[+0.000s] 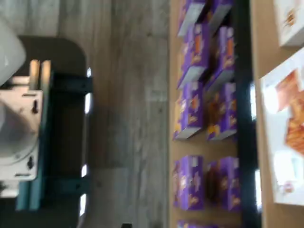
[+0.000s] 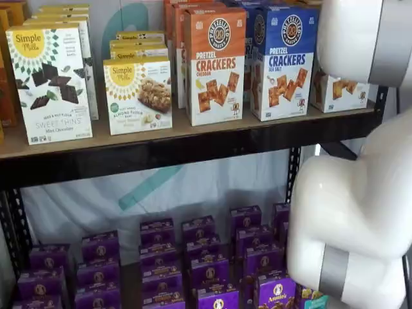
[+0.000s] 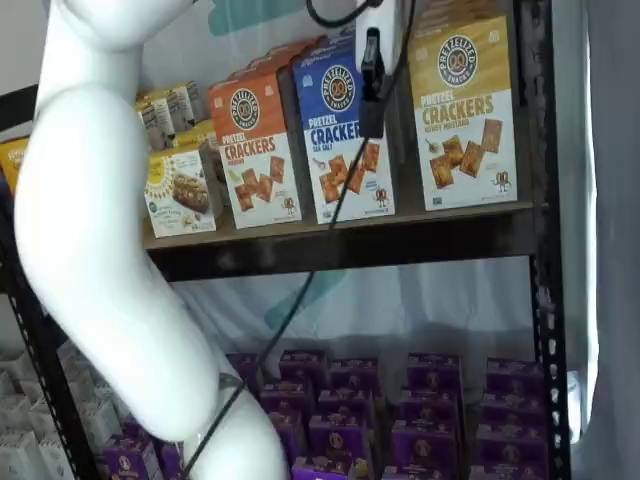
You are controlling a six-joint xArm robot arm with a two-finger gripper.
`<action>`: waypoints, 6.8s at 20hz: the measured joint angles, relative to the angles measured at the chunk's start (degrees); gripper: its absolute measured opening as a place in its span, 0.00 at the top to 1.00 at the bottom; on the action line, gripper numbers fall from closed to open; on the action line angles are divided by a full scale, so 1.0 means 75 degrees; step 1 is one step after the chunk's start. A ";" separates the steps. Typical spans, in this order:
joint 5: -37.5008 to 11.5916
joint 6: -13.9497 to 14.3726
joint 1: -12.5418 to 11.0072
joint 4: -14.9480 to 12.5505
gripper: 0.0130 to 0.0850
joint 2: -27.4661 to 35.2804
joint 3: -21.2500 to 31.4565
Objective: Retrieve the yellow and white box located on the top shelf, the sixth one from the left
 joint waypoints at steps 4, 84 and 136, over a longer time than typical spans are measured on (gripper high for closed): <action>-0.0365 -0.0063 -0.0535 0.1048 0.00 -0.0161 0.0133; -0.1998 0.0497 0.1049 -0.0733 0.00 0.2370 -0.2703; -0.1921 0.0488 0.1322 -0.1624 0.28 0.2103 -0.2344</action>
